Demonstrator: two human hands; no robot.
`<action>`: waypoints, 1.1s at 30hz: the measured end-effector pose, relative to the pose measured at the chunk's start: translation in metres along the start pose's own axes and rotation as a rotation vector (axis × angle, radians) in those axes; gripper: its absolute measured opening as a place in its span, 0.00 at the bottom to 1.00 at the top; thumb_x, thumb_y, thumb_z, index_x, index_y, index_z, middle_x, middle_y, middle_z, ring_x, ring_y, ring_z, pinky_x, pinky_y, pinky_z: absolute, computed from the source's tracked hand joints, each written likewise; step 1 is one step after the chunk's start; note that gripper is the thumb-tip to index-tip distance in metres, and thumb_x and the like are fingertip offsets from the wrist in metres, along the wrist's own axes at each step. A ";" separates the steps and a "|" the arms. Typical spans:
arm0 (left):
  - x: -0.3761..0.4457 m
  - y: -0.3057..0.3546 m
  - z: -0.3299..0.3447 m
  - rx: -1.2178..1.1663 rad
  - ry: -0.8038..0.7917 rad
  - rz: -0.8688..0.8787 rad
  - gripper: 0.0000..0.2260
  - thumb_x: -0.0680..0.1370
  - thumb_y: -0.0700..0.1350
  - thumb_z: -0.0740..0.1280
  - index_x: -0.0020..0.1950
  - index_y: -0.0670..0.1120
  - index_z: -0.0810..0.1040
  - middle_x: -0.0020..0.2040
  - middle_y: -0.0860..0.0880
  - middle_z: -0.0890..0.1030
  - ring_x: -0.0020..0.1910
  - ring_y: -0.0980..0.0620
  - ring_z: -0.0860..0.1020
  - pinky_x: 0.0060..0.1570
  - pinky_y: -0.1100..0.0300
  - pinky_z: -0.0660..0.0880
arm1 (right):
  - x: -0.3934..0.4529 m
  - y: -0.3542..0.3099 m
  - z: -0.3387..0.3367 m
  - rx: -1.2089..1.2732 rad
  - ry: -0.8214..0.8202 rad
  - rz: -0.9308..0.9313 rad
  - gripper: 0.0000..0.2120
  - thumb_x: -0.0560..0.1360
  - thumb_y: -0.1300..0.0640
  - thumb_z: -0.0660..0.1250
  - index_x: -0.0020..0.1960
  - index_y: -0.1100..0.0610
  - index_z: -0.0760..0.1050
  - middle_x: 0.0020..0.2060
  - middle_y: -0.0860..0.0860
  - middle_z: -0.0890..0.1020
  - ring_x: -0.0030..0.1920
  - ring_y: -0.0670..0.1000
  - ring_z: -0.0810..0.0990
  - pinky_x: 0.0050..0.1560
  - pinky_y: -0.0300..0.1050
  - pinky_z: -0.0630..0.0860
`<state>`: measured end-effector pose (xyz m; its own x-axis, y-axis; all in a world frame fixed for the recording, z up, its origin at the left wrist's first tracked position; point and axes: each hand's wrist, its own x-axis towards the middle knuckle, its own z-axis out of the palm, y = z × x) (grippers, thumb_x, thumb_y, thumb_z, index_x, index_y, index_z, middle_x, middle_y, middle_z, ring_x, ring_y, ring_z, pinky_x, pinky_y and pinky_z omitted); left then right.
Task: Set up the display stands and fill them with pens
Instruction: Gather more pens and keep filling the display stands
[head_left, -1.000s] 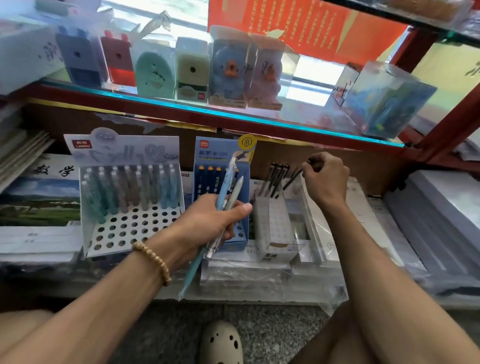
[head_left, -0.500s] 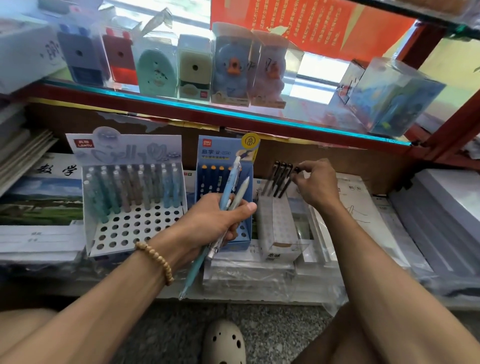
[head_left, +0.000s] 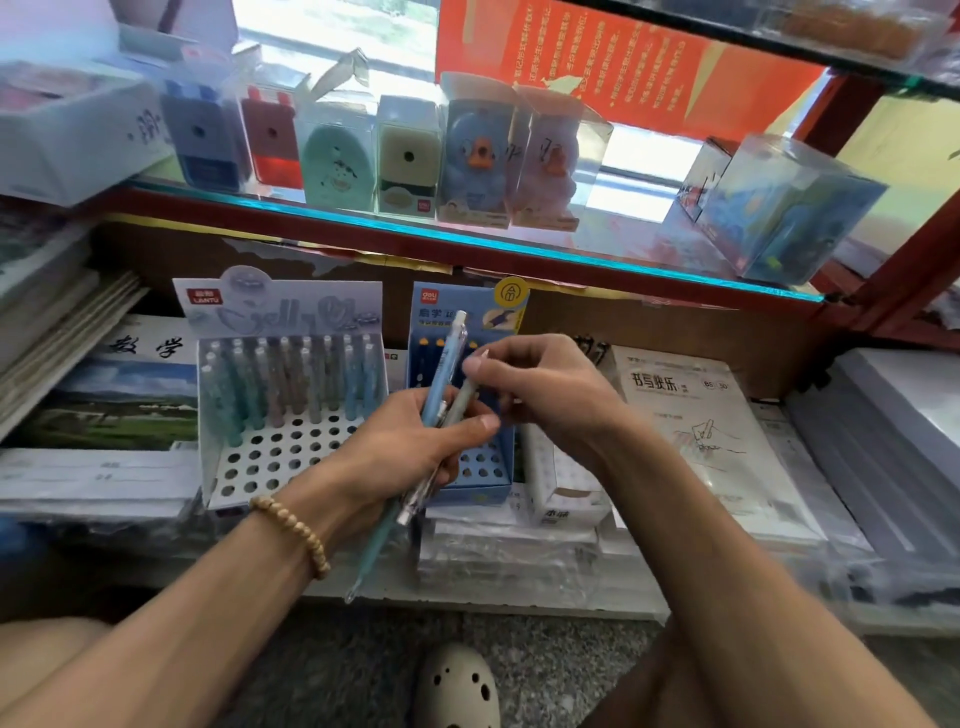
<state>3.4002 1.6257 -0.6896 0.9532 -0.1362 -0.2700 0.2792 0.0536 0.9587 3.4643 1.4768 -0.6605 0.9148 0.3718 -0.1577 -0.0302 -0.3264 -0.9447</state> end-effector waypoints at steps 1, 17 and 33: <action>-0.002 0.000 0.000 0.001 0.014 0.011 0.06 0.77 0.44 0.71 0.48 0.41 0.78 0.25 0.53 0.72 0.24 0.57 0.70 0.24 0.66 0.68 | 0.000 0.001 0.003 0.079 -0.033 0.020 0.07 0.76 0.56 0.72 0.48 0.61 0.82 0.38 0.54 0.81 0.36 0.51 0.77 0.43 0.48 0.77; -0.045 0.003 -0.050 0.068 0.231 0.051 0.17 0.78 0.51 0.67 0.53 0.36 0.80 0.27 0.55 0.71 0.26 0.58 0.68 0.27 0.65 0.67 | 0.012 -0.023 0.057 0.198 -0.112 -0.051 0.09 0.76 0.54 0.71 0.46 0.61 0.77 0.34 0.53 0.82 0.33 0.49 0.81 0.37 0.40 0.79; -0.061 0.009 -0.093 -0.414 0.695 0.160 0.08 0.79 0.46 0.68 0.43 0.43 0.76 0.33 0.50 0.76 0.24 0.58 0.67 0.23 0.68 0.67 | 0.013 -0.028 0.073 0.135 -0.277 0.061 0.05 0.76 0.59 0.72 0.44 0.61 0.81 0.32 0.53 0.80 0.31 0.47 0.76 0.33 0.39 0.76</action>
<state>3.3550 1.7270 -0.6725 0.8013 0.5402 -0.2570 0.0250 0.3990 0.9166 3.4475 1.5547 -0.6571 0.7655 0.5840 -0.2701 -0.1516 -0.2442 -0.9578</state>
